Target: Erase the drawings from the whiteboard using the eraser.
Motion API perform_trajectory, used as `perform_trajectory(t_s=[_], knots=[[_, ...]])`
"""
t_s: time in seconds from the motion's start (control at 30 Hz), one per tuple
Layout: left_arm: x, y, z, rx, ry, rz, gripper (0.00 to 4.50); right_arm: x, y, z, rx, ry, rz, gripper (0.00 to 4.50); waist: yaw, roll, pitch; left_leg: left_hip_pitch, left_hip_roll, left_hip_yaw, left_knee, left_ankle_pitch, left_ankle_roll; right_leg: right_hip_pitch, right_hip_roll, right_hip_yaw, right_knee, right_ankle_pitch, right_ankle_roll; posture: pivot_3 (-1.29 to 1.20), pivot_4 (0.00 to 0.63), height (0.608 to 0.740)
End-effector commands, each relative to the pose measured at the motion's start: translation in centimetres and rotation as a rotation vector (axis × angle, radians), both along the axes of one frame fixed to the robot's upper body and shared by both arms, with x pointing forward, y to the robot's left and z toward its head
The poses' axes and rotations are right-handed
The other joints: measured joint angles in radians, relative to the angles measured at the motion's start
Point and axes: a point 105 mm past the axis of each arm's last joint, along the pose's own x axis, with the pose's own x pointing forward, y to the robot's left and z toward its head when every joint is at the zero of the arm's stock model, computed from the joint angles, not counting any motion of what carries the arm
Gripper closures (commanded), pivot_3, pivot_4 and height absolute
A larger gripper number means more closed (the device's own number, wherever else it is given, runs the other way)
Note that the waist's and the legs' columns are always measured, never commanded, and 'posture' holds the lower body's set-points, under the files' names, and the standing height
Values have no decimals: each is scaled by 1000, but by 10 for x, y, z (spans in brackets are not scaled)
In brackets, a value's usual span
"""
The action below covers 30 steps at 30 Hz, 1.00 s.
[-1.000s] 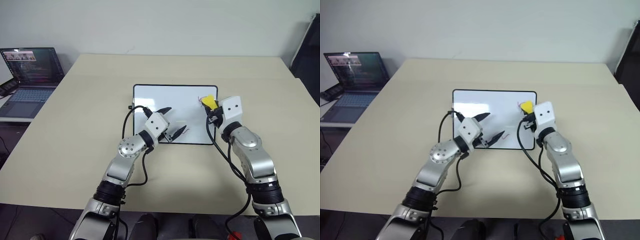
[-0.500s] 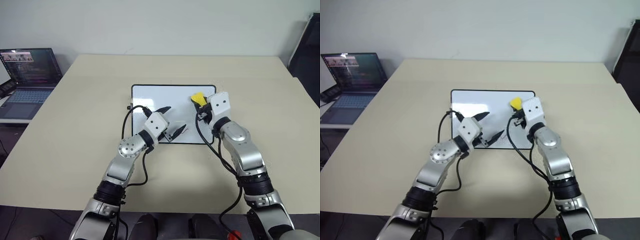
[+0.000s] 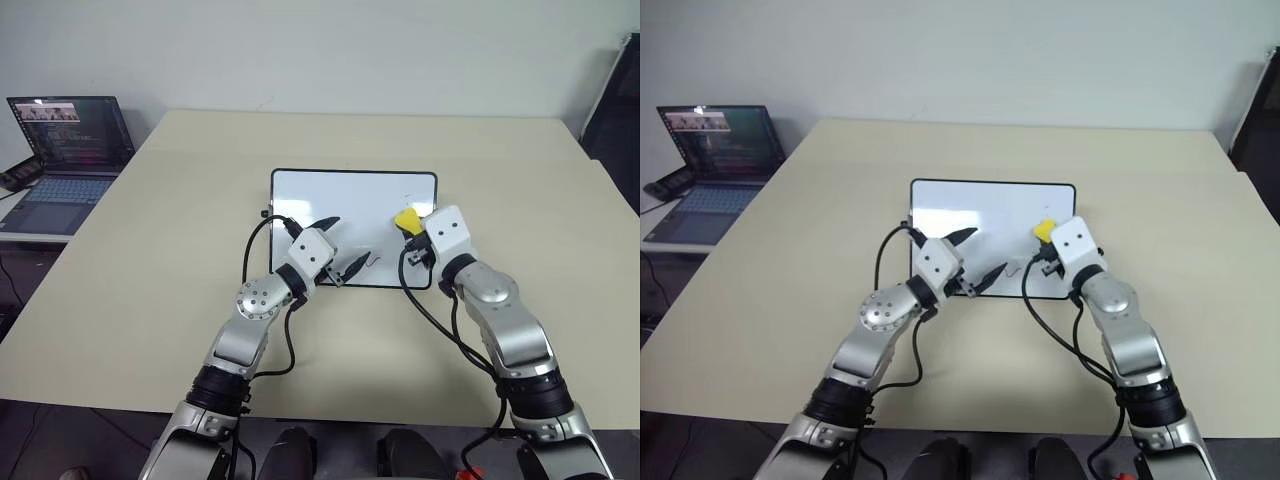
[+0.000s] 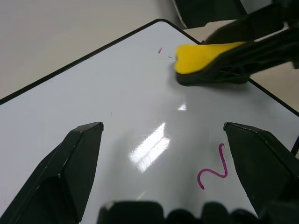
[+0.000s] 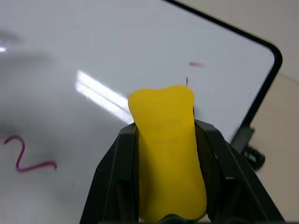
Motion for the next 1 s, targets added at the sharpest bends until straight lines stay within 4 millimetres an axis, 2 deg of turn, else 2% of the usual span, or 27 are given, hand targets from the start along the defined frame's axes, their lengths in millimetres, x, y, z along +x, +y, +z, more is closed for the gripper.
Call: perform_trajectory(t_s=[0.03, 0.17, 0.37, 0.47, 0.67, 0.8, 1.0], knots=[[-2, -5, 16, -19, -62, -14, 0, -3, -15, -7, -5, 44, -55, 3225, 0, 0, 0, 1, 0, 0, 0, 0, 0, 0, 0, 0, 1, 0, 0, 0, 150, 740], [-2, -6, 15, -18, -61, -20, 0, 1, -13, 4, 32, 8, -56, 3225, -2, 0, 0, 2, 0, -1, 0, 1, 1, 0, 0, 0, 3, 0, 0, 0, 150, 740], [-1, -8, 16, -16, -62, -26, 0, 12, 7, 45, 105, -167, -5, 3225, -4, -1, 1, 0, 0, 0, 0, 1, 1, -2, 0, 0, 3, 0, 0, 0, 150, 740], [-1, -8, 16, -15, -61, -27, 0, 16, 12, 52, 125, -200, 5, 3225, -4, -1, 1, -4, 0, 0, -1, 2, -2, -5, 0, 0, 2, 0, 0, 0, 150, 740], [-2, -9, 15, -16, -59, -28, 0, 28, 18, 44, 75, -157, -3, 3225, -3, -1, 2, -5, 0, 0, -1, 2, -2, -6, 0, 0, 0, 0, 0, 0, 150, 740], [-4, -10, 15, -19, -58, -28, 0, 37, 7, 31, 26, -99, -54, 3225, -3, -1, 2, -4, 0, 0, -1, 2, -1, -6, 0, 0, 1, 0, 0, 0, 150, 740], [-6, -12, 14, -26, -55, -26, 0, 36, -8, 21, 31, -49, -108, 3225, -2, -1, 2, -2, 0, 0, 0, 1, 0, -4, 0, 0, 2, 0, 0, 0, 150, 740]])
